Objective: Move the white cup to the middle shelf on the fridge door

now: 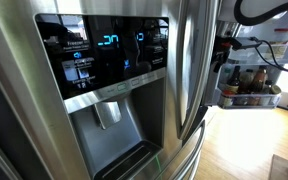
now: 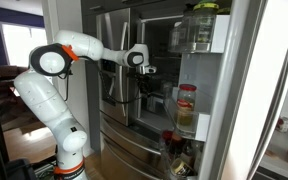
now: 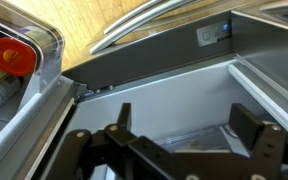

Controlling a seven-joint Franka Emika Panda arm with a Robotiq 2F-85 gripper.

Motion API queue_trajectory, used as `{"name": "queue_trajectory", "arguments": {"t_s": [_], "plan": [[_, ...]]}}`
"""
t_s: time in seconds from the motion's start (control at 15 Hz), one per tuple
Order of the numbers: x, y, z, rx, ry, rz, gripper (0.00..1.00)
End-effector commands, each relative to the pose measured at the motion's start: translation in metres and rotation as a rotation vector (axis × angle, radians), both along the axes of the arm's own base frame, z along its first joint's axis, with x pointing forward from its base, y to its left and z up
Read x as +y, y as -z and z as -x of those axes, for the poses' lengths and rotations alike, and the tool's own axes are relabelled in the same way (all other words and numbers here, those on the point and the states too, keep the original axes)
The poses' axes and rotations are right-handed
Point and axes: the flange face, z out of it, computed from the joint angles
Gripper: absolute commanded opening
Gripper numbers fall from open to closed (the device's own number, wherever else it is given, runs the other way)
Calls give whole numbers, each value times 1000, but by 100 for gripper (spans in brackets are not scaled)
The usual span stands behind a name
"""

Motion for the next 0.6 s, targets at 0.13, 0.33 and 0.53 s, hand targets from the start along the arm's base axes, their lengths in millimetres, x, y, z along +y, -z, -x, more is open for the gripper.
{"name": "queue_trajectory", "arguments": {"t_s": [0.13, 0.33, 0.53], "plan": [[0, -3, -8, -17, 0, -12, 100], [-12, -24, -42, -103, 67, -60, 100], [-19, -48, -75, -198, 55, -121, 100]]}}
